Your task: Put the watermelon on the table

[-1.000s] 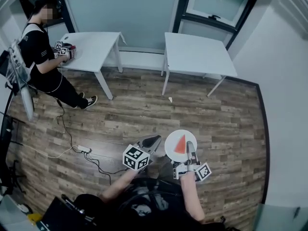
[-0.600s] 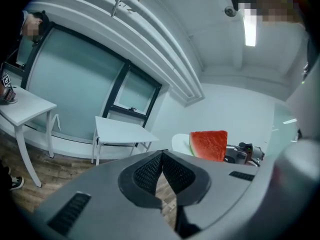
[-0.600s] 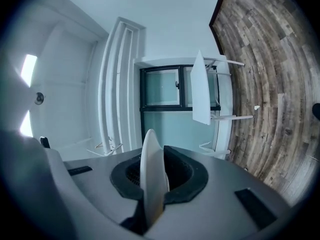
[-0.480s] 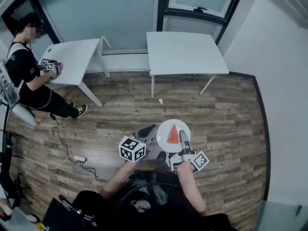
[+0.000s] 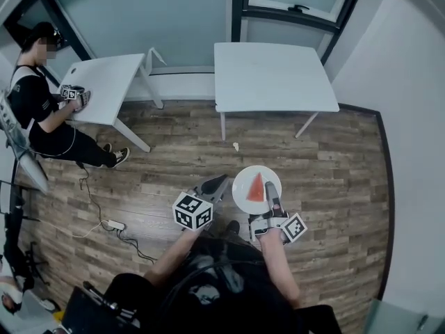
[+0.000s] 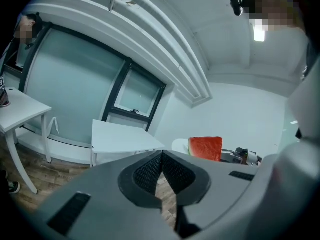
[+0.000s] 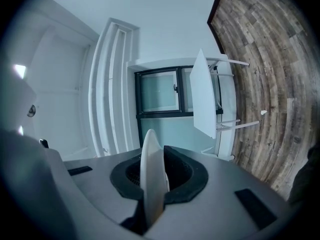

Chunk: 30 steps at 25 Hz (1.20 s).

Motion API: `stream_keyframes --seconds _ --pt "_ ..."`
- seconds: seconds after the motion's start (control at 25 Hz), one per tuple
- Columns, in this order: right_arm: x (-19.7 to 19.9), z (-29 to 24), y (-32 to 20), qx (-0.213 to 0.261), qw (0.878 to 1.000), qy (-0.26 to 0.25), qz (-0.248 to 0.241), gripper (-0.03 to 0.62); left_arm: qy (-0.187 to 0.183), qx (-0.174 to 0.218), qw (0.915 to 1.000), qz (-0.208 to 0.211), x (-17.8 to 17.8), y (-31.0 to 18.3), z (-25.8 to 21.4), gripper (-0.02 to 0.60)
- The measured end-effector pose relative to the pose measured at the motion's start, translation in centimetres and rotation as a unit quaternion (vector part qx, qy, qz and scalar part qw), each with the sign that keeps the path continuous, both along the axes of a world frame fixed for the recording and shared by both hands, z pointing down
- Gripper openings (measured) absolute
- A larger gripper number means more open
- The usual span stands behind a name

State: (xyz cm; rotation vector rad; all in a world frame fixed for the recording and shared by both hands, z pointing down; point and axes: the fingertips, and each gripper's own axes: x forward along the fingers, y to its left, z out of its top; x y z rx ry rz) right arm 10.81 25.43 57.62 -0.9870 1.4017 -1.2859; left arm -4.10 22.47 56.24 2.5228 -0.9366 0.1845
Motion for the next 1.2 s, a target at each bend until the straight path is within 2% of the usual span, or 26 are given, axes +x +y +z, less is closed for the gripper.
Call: stream_keyframes --seconds 0.28,0.6,0.72,1.0,1.2 --pt "0.4 1.0 -6.8 -0.006 1.000 -0.002 0.005 0.035 0.008 -0.007 0.9999 0.013 1.0 -6.9 0.9 0.003" --pt "-0.7 0.7 -15.5 -0.007 1.000 0.005 0.023 0.035 0.029 -0.001 0.9989 0.035 -0.4 -16.6 0.5 0.003" --pt "-1.5 0.7 -17.6 -0.002 1.000 0.005 0.029 0.035 0.023 0.001 0.9982 0.055 -0.7 -18.8 0.7 0.003" --pt "-1.6 2.5 -21.7 -0.030 0.999 0.002 0.024 0.035 0.031 -0.028 0.9970 0.065 -0.2 -23.3 2.3 0.003" --pt "0.6 3.7 -26.9 -0.041 0.999 -0.009 0.025 0.035 0.020 -0.036 0.9974 0.060 1.7 -27.8 3.2 0.003"
